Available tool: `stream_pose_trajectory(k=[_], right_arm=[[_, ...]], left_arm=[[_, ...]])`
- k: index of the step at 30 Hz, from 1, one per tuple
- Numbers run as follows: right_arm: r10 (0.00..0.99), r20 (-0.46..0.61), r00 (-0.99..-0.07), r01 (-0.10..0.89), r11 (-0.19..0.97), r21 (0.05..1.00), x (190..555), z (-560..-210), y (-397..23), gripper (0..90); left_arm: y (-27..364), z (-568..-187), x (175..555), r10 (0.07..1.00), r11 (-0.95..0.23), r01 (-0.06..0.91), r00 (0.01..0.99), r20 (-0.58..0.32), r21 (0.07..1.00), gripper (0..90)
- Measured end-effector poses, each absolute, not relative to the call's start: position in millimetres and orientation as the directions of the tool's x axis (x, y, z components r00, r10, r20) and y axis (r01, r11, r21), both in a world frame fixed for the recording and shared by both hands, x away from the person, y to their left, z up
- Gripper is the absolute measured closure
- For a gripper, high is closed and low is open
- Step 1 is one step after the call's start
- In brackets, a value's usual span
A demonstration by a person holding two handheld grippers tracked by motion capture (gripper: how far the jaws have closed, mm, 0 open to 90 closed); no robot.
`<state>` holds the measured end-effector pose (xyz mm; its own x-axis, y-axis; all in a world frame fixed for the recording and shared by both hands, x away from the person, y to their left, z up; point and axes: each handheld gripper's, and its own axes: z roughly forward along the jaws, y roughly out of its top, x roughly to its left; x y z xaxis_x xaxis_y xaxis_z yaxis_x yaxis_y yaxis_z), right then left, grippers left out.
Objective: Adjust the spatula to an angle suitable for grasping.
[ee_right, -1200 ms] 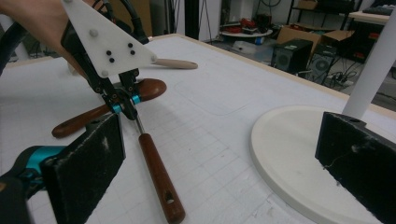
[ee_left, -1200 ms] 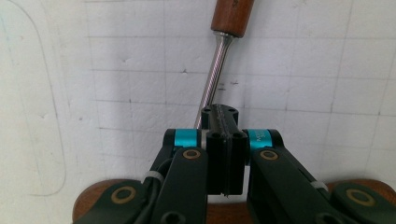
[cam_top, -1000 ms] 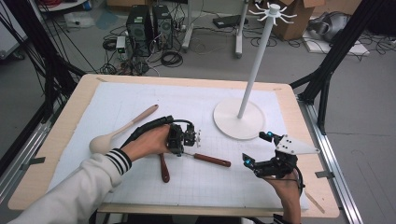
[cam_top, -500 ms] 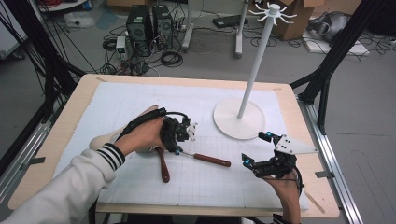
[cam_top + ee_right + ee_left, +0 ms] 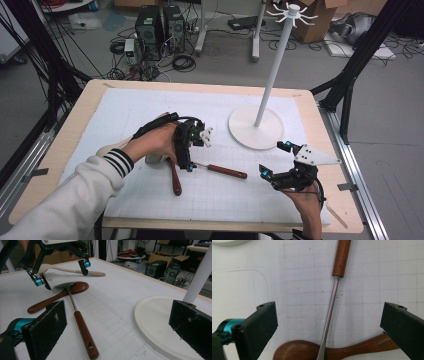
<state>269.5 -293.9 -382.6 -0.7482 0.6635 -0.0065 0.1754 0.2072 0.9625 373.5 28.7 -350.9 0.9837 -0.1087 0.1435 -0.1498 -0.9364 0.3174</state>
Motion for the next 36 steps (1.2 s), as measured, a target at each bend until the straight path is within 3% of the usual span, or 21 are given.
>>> stream_pose_trajectory(k=[8, 10, 18, 36], right_arm=[[0.665, 0.000, -0.747, 0.178, 0.201, 0.963, 269, -382, -295, 0.5], [0.664, 0.002, -0.748, 0.178, 0.198, 0.964, 268, -382, -296, 0.5], [0.664, -0.001, -0.748, 0.173, 0.197, 0.965, 269, -382, -296, 0.4], [0.664, 0.002, -0.748, 0.178, 0.197, 0.964, 269, -383, -296, 0.5]], left_arm=[[19, -355, 376, -0.160, -0.934, -0.195, 0.977, 0.138, 0.299, 3.6], [19, -358, 378, -0.174, -0.935, -0.203, 0.977, 0.121, 0.292, 7.8], [18, -365, 385, -0.159, -0.943, -0.179, 0.983, 0.095, 0.279, 10.8], [9, -382, 390, -0.174, -0.963, -0.177, 0.984, 0.035, 0.203, 44.7]])
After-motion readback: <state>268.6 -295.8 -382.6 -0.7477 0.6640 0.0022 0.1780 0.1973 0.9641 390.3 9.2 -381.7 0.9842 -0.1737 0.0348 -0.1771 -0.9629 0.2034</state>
